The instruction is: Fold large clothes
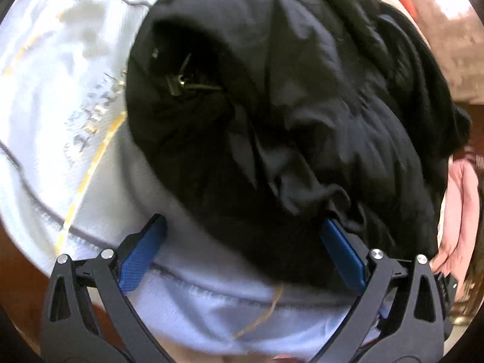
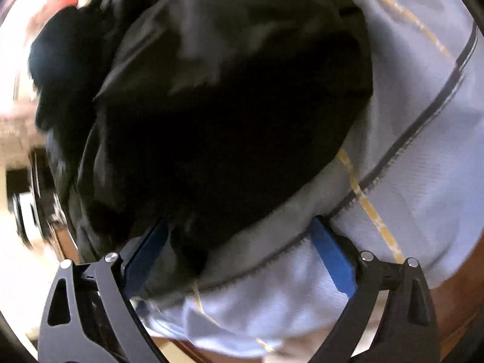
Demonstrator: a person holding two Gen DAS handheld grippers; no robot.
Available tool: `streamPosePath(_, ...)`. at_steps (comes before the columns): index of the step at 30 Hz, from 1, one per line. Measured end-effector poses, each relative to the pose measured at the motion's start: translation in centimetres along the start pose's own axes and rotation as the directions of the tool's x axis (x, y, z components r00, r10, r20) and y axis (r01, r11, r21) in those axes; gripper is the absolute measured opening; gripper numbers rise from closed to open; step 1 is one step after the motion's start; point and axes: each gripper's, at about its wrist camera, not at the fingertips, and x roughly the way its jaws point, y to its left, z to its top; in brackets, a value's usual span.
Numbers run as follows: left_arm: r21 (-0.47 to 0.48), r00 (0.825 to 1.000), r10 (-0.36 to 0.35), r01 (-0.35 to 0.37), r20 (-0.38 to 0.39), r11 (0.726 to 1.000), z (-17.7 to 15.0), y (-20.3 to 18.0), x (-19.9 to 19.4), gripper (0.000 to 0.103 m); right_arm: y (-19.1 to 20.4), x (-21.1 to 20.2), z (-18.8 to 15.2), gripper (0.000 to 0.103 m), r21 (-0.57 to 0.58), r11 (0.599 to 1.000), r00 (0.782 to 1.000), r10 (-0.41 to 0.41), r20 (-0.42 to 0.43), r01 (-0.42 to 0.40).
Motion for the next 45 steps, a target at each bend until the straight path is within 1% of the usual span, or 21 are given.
streamPosePath(4,-0.017,0.999,0.011,-0.010,0.039,1.000,2.0,-1.2,0.5,0.101,1.2,0.5,0.7,0.100,0.018,1.000,0.999,-0.005,0.036,0.004)
streamPosePath(7,-0.074,0.993,-0.108,0.111,0.049,0.991,3.1,-1.7,-0.6,0.101,1.9,-0.4,0.9,0.100,0.031,0.997,0.997,0.069,0.024,-0.069)
streamPosePath(10,-0.119,0.985,-0.166,0.171,0.050,0.978,3.9,-1.8,-0.9,0.101,1.8,-0.9,1.4,0.100,0.069,0.991,0.994,0.109,0.026,-0.111)
streamPosePath(12,-0.214,0.972,-0.228,0.233,0.046,0.949,4.7,-0.9,-0.5,0.101,1.9,-1.1,2.1,0.100,0.070,0.990,0.993,0.119,0.023,-0.121)
streamPosePath(13,-0.277,0.961,-0.272,0.277,0.056,0.920,5.1,-0.2,-0.3,0.101,1.6,-1.2,2.3,0.100,0.058,0.991,0.992,0.123,0.027,-0.124)
streamPosePath(15,-0.336,0.949,-0.310,0.314,0.066,0.888,5.7,0.5,0.4,0.101,2.0,-1.1,2.3,0.100,0.034,0.990,0.991,0.133,0.033,-0.134)
streamPosePath(17,-0.369,0.945,-0.321,0.322,0.065,0.872,6.1,1.1,1.2,0.101,1.4,-1.5,2.1,0.100,0.062,0.981,0.983,0.179,0.040,-0.181)
streamPosePath(19,-0.373,0.946,-0.320,0.318,0.059,0.872,6.4,0.7,1.9,0.101,1.8,-1.8,1.8,0.100,0.076,0.970,0.973,0.228,0.037,-0.231)
streamPosePath(22,-0.336,0.955,-0.294,0.293,0.047,0.895,5.6,-0.7,2.6,0.101,1.7,-3.2,1.6,0.100,0.050,0.961,0.962,0.271,0.039,-0.272)
streamPosePath(24,-0.307,0.962,-0.269,0.268,0.037,0.913,5.7,-1.1,3.0,0.101,1.3,-3.3,1.8,0.100,0.076,0.954,0.957,0.287,0.037,-0.289)
streamPosePath(26,-0.282,0.968,-0.250,0.247,0.026,0.927,5.9,-1.6,3.1,0.101,0.1,-2.9,2.0,0.100,0.113,0.958,0.965,0.262,0.028,-0.263)
streamPosePath(28,-0.278,0.969,-0.247,0.244,0.023,0.929,5.8,-1.8,3.8,0.101,-1.3,-2.5,2.7,0.100,0.173,0.947,0.962,0.269,0.036,-0.271)
streamPosePath(31,-0.306,0.960,-0.279,0.272,0.023,0.912,5.7,-1.8,3.8,0.101,-1.0,-2.8,3.6,0.100,0.207,0.923,0.946,0.315,0.074,-0.323)
streamPosePath(32,-0.334,0.948,-0.318,0.308,0.028,0.891,6.0,-1.5,3.9,0.101,-0.5,-2.8,4.0,0.100,0.190,0.929,0.948,0.309,0.076,-0.318)
streamPosePath(35,-0.398,0.932,-0.361,0.341,0.027,0.851,6.4,-0.7,4.5,0.101,1.9,-1.3,5.4,0.100,0.087,0.965,0.968,0.245,0.052,-0.249)
streamPosePath(36,-0.410,0.933,-0.359,0.337,0.025,0.847,6.6,-0.7,4.8,0.101,2.2,-0.6,5.7,0.099,0.082,0.973,0.976,0.212,0.047,-0.215)
streamPosePath(38,-0.408,0.938,-0.345,0.324,0.024,0.853,6.9,-1.3,5.0,0.101,2.4,0.4,5.7,0.082,0.119,0.978,0.985,0.165,0.056,-0.171)
streamPosePath(40,-0.403,0.941,-0.335,0.322,0.039,0.857,6.8,-1.6,5.0,0.101,1.2,0.8,5.3,0.067,0.210,0.957,0.979,0.188,0.077,-0.201)
streamPosePath(42,-0.384,0.949,-0.311,0.307,0.053,0.871,6.6,-2.0,4.9,0.092,0.6,0.5,4.9,0.056,0.212,0.955,0.978,0.189,0.094,-0.205)
streamPosePath(44,-0.365,0.954,-0.295,0.295,0.056,0.883,6.3,-2.0,4.7,0.055,0.8,0.1,5.0,0.048,0.144,0.969,0.977,0.186,0.102,-0.200)
streamPosePath(45,-0.373,0.942,-0.329,0.327,0.061,0.868,6.1,-1.6,4.7,0.047,0.9,-0.1,5.1,0.044,0.124,0.972,0.976,0.189,0.104,-0.202)
